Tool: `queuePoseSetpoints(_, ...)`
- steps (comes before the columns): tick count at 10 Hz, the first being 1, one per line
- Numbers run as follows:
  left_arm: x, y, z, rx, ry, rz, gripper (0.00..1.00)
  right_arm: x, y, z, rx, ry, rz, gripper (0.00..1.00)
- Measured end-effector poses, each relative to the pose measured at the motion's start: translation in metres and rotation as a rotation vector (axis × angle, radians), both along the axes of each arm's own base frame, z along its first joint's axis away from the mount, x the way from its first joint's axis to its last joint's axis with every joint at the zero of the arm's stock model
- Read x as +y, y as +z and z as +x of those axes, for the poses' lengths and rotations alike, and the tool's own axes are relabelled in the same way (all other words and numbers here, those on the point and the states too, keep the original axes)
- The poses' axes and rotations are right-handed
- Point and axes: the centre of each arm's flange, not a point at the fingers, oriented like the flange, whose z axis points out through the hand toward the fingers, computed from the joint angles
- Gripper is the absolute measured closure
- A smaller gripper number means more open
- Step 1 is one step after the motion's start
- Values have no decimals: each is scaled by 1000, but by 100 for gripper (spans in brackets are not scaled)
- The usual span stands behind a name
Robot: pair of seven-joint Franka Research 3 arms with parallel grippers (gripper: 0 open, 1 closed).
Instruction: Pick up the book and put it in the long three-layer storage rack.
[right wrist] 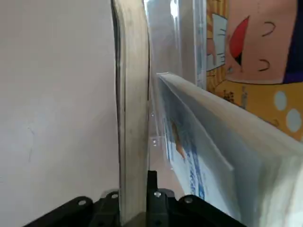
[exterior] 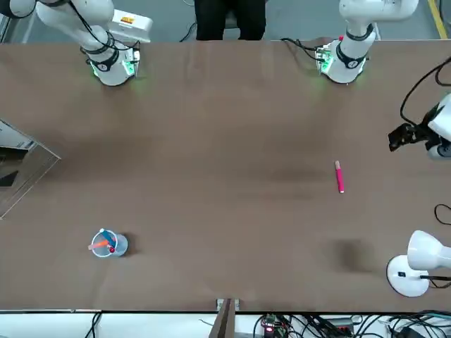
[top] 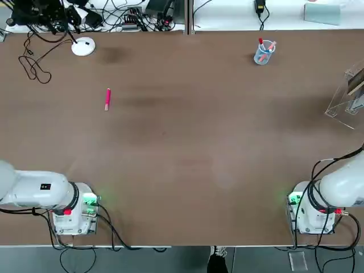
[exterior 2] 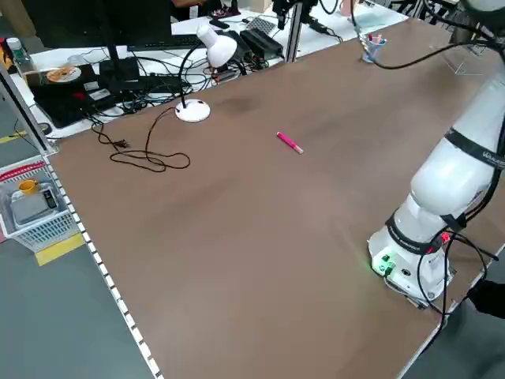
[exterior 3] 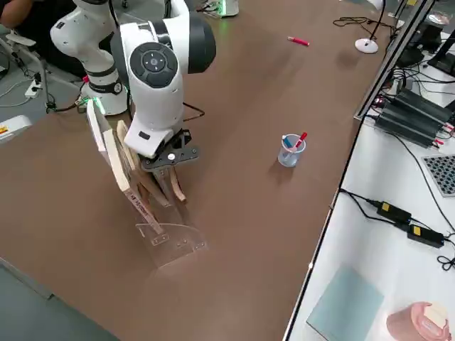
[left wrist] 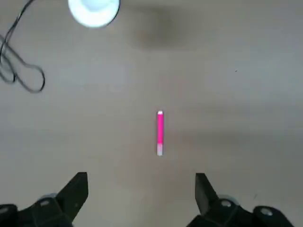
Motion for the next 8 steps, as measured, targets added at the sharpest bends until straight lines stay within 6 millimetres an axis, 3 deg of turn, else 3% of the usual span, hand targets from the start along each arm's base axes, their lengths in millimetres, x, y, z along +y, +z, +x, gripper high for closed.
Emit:
queuePoseSetpoints(3, 5, 7, -15, 12, 14, 5, 0, -4, -5, -1, 10, 0, 0, 85)
queuePoseSetpoints(8, 46, 12, -15, 13, -12, 2, 0, -3, -30, 3, 51, 25, 1, 85)
